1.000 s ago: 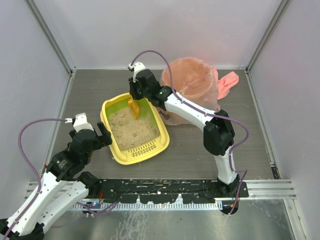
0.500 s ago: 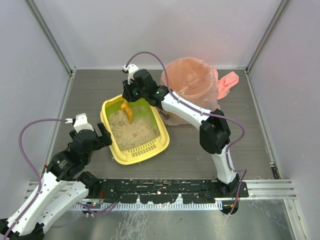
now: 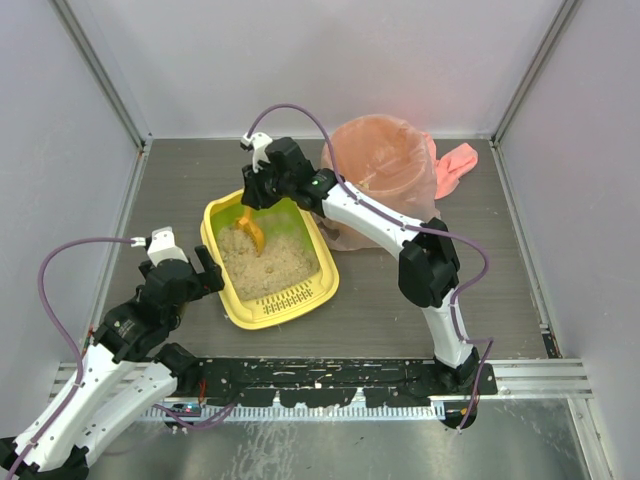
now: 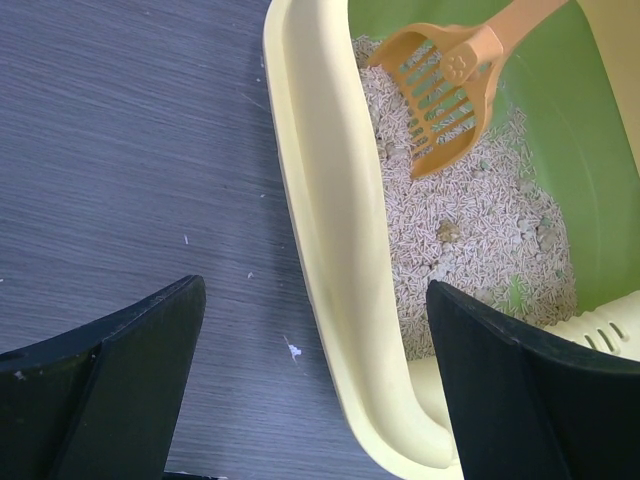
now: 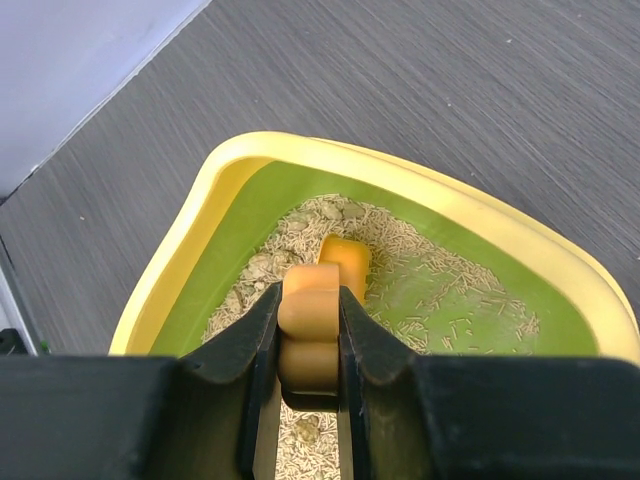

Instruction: Clean the litter box

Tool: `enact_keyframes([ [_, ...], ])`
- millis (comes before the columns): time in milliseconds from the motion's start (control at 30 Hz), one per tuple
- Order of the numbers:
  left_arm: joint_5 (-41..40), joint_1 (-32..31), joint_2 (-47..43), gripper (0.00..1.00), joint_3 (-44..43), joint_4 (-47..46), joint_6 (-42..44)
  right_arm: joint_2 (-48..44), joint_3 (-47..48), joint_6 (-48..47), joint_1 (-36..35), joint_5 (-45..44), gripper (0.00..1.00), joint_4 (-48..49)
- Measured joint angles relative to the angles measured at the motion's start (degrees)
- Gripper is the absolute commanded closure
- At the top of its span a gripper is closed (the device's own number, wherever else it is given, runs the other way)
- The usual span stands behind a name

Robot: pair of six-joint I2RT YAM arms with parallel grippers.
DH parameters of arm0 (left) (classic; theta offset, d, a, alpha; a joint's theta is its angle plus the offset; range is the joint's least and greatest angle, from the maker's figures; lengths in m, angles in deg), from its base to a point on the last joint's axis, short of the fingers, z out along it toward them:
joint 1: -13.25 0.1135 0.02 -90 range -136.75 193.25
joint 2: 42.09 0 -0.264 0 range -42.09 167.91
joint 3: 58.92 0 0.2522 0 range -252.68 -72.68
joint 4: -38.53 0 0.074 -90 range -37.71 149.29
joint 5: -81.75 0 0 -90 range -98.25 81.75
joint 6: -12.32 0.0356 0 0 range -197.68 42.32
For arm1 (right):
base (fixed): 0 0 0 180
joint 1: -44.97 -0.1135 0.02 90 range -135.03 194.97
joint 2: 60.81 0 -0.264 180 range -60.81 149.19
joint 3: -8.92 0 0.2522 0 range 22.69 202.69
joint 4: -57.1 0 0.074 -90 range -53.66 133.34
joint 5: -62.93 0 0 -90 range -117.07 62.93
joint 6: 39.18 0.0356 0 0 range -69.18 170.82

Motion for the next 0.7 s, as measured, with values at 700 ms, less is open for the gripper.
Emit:
enact_keyframes([
  [700, 0.02, 0.00, 0.00, 0.06, 0.24, 0.09, 0.00, -6.93, -12.76, 6.73, 0.22, 0.07, 0.99, 5.44],
])
